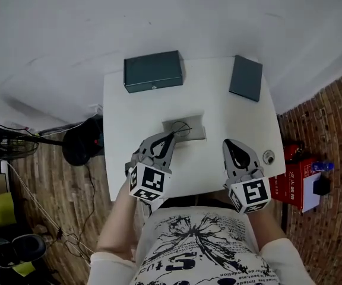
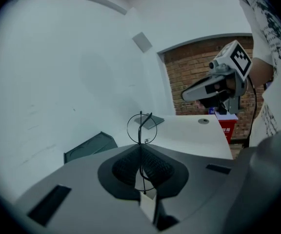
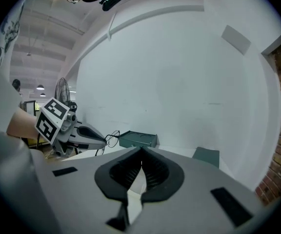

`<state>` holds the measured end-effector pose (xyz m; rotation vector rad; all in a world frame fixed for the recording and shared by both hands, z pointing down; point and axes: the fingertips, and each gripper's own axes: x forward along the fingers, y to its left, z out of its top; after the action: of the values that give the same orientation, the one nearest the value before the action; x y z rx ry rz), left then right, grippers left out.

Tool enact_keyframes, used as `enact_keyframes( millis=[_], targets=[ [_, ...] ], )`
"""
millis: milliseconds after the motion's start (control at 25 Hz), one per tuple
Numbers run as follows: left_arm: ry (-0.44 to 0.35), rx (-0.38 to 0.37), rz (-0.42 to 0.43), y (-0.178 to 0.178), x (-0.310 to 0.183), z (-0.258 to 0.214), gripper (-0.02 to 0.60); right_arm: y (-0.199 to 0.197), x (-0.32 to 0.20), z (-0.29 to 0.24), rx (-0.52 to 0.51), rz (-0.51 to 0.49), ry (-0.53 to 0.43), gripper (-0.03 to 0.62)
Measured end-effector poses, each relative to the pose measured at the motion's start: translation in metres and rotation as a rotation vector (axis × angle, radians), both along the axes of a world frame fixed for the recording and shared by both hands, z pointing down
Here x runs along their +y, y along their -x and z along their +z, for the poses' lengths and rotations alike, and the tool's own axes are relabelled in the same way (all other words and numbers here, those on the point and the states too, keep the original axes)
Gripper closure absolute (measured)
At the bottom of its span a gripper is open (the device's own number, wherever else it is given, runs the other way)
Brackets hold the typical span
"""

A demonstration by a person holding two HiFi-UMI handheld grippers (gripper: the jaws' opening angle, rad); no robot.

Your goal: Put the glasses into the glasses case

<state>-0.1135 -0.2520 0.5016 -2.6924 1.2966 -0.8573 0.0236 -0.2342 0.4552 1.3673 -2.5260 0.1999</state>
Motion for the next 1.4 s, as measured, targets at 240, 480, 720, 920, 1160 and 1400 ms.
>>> enact_keyframes(
  millis=[240, 480, 720, 920, 1160, 1400],
  targets=[
    [0.068, -0.179, 0.191, -0.017, -0.025, 0.044, 0.565, 0.008, -0.016, 0.016, 0.011, 0.032, 0.027, 0.579],
    [0.176, -0.337, 0.340, -0.032, -0.030, 0.093, 0.565, -0.001, -0.024, 0.027, 0.013, 0.076, 0.057, 0.579],
    [0.233, -0.425, 0.409, -0.042, -0.043, 0.124, 0.565, -0.012, -0.032, 0.041, 0.020, 0.116, 0.096, 0.579],
    [0.278, -0.472, 0.446, -0.046, -0.047, 0.144, 0.565, -0.021, -0.037, 0.051, 0.024, 0.139, 0.123, 0.579],
    [0.305, -0.490, 0.475, -0.051, -0.050, 0.156, 0.565, -0.031, -0.044, 0.055, 0.026, 0.163, 0.136, 0.579],
    [0.400, -0.533, 0.507, -0.047, -0.042, 0.163, 0.565, -0.034, -0.048, 0.057, 0.030, 0.167, 0.145, 0.579]
  ],
)
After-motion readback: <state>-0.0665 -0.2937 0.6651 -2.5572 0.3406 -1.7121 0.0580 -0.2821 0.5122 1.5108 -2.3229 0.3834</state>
